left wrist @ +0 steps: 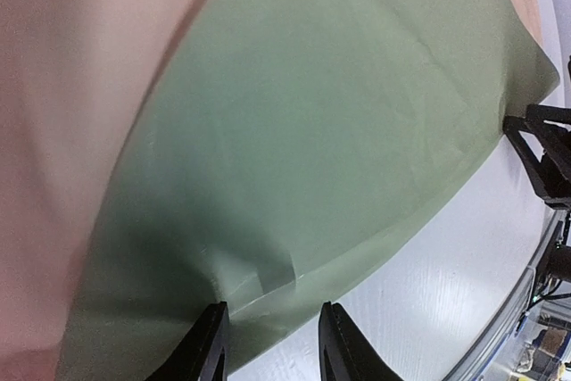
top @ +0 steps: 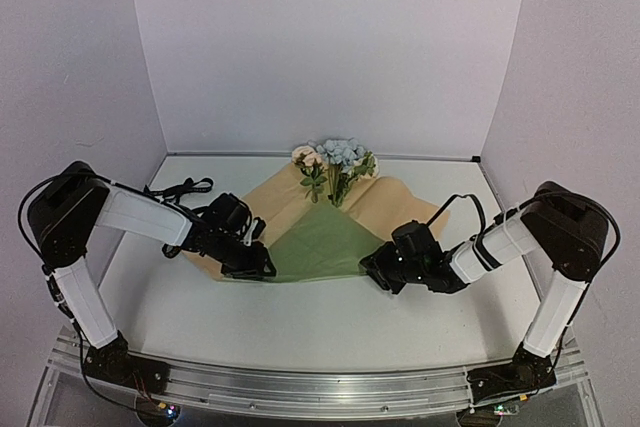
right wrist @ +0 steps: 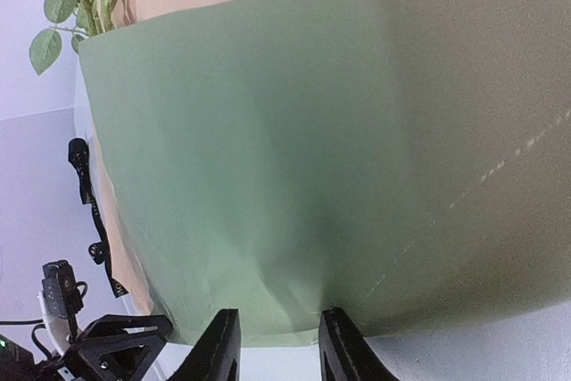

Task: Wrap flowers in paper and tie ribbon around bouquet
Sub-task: Press the fold line of the 1/4-folded wrapping paper.

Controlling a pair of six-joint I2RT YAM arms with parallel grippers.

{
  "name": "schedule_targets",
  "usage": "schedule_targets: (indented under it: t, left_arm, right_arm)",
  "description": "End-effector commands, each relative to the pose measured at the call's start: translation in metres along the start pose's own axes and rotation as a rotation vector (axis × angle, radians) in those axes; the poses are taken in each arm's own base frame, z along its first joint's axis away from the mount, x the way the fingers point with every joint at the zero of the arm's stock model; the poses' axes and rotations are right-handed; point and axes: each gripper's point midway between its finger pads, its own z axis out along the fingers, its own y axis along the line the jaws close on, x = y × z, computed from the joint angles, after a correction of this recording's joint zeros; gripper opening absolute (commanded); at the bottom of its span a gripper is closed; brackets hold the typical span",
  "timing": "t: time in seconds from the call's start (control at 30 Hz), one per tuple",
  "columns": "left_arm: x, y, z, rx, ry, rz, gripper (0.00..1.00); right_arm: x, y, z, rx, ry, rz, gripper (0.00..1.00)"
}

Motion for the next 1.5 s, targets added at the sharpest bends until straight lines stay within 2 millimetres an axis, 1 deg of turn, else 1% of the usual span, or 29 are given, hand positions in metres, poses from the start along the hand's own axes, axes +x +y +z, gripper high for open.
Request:
schedule_targets:
  t: [0.0,0.13,0.23,0.33,0.43,0.53,0.6,0.67,0.73,0.8,0.9,1.0,1.07,1.13,1.23,1.3,1.4,1.47]
  left_arm:
    - [0.032,0.048,-0.013,-0.148,0.04,-0.07,0.35]
    - [0.047,0.077,-0.02,-0.227,0.045,-0.136,0.36]
    - [0.051,0.096,-0.029,-0.278,0.026,-0.191,0.36]
    - [0.055,0.111,-0.038,-0.349,0.013,-0.222,0.36]
    - [0.06,0.123,-0.044,-0.402,0.011,-0.253,0.36]
    - [0.055,0.125,-0.054,-0.425,-0.015,-0.275,0.36]
    - [0.044,0.119,-0.065,-0.425,-0.051,-0.266,0.36]
    - [0.026,0.109,-0.081,-0.425,-0.105,-0.242,0.37]
    - [0.001,0.089,-0.098,-0.391,-0.162,-0.207,0.37]
    - [-0.017,0.067,-0.109,-0.332,-0.204,-0.172,0.37]
    - [-0.035,0.031,-0.117,-0.241,-0.234,-0.123,0.38]
    - [-0.043,0.0,-0.109,-0.171,-0.232,-0.066,0.38]
    - [-0.046,-0.016,-0.095,-0.113,-0.216,-0.044,0.37]
    - [-0.044,-0.025,-0.078,-0.075,-0.191,-0.029,0.37]
    - [-0.04,-0.026,-0.052,-0.033,-0.16,-0.025,0.37]
    - [-0.036,-0.022,-0.038,-0.02,-0.143,-0.032,0.37]
    - [-0.027,-0.012,-0.022,-0.028,-0.117,-0.048,0.36]
    - [-0.021,-0.005,-0.015,-0.03,-0.105,-0.063,0.36]
  right_arm:
    - [0.002,-0.08,-0.003,0.254,-0.015,0.012,0.32]
    - [0.003,-0.081,-0.002,0.256,-0.012,0.019,0.32]
    - [0.003,-0.081,-0.002,0.254,-0.011,0.024,0.32]
    - [0.003,-0.082,-0.004,0.253,-0.013,0.024,0.32]
    - [0.003,-0.08,-0.004,0.248,-0.012,0.027,0.32]
    - [0.003,-0.078,-0.004,0.241,-0.01,0.03,0.32]
    - [0.003,-0.076,-0.004,0.234,-0.01,0.031,0.32]
    - [0.003,-0.074,-0.004,0.23,-0.008,0.032,0.32]
    - [0.004,-0.072,-0.003,0.225,-0.006,0.033,0.32]
    - [0.004,-0.071,-0.003,0.221,-0.005,0.034,0.32]
    - [0.003,-0.07,-0.003,0.218,-0.007,0.036,0.32]
    - [0.003,-0.071,-0.003,0.219,-0.008,0.036,0.32]
    - [0.003,-0.069,-0.003,0.217,-0.008,0.036,0.32]
    - [0.003,-0.068,-0.003,0.215,-0.008,0.035,0.32]
    - [0.002,-0.067,-0.003,0.211,-0.013,0.031,0.32]
    - [0.002,-0.067,-0.002,0.211,-0.013,0.032,0.32]
    - [0.003,-0.066,0.001,0.209,-0.009,0.041,0.32]
    - [0.003,-0.064,0.002,0.205,-0.008,0.044,0.32]
